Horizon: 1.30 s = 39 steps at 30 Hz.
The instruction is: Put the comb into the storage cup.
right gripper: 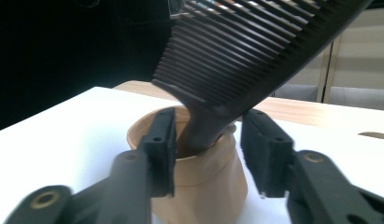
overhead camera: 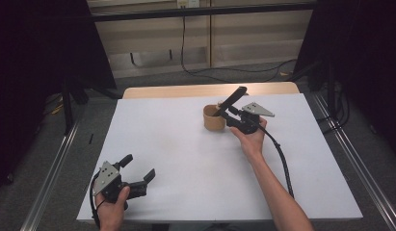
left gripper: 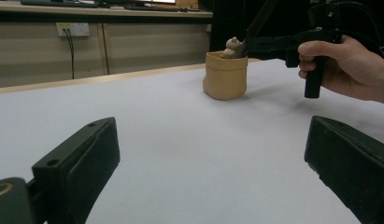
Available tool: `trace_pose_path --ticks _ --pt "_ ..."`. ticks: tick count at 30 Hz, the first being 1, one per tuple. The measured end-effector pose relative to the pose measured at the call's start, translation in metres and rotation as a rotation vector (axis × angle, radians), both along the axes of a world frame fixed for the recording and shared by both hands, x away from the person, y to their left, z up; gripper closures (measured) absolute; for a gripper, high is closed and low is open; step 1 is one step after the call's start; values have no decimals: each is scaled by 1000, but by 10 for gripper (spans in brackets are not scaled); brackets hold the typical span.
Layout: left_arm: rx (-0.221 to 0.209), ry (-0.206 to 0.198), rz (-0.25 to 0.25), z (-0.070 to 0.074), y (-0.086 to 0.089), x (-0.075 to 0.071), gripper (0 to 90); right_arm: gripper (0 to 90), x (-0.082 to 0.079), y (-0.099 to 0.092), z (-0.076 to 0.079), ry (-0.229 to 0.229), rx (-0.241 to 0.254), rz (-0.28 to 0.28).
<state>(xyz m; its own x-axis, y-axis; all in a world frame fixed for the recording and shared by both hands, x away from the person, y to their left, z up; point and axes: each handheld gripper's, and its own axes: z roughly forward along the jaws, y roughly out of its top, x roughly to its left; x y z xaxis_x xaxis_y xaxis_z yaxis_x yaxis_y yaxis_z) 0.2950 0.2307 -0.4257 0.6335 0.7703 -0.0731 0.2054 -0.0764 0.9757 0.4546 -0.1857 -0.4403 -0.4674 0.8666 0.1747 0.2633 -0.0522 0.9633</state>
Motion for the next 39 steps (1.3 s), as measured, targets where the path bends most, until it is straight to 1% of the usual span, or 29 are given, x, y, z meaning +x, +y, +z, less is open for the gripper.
trace_pose_path --ticks 1,7,12,14,16,20,22,27,29,32,35,37,38,39 --pt "-4 0 1 0 0 0 34 516 0 -1 0 0 2 1" --pt "-5 0 8 0 1 1 34 416 -2 -2 3 5 14 1" --pt "-8 1 12 0 1 1 35 300 -3 -4 7 6 13 5" --pt "-15 3 17 0 1 1 35 243 -4 -5 7 16 15 0" --pt "-17 2 20 0 1 1 35 206 -5 -6 8 16 4 -4" --pt "-22 7 24 -1 2 3 35 128 -6 -8 10 19 1 -11" --pt "-15 6 26 -1 2 4 35 93 -7 -9 11 18 0 -12" --pt "-23 13 40 -2 4 6 35 38 -10 -11 13 15 8 -27" --pt "-26 19 44 -3 5 7 35 30 -11 -12 13 19 8 -28" --pt "-26 21 40 -3 5 8 35 11 -12 -13 15 18 -6 -28" --pt "-31 20 40 -3 4 9 35 19 -15 -14 18 28 -28 -41" --pt "-28 20 40 -3 5 9 35 12 -17 -15 20 18 -37 -37" --pt "-23 15 38 -2 5 9 35 11 -19 -16 21 16 -33 -37" --pt "-27 15 39 -2 5 8 35 11 -21 -17 22 14 -37 -46"
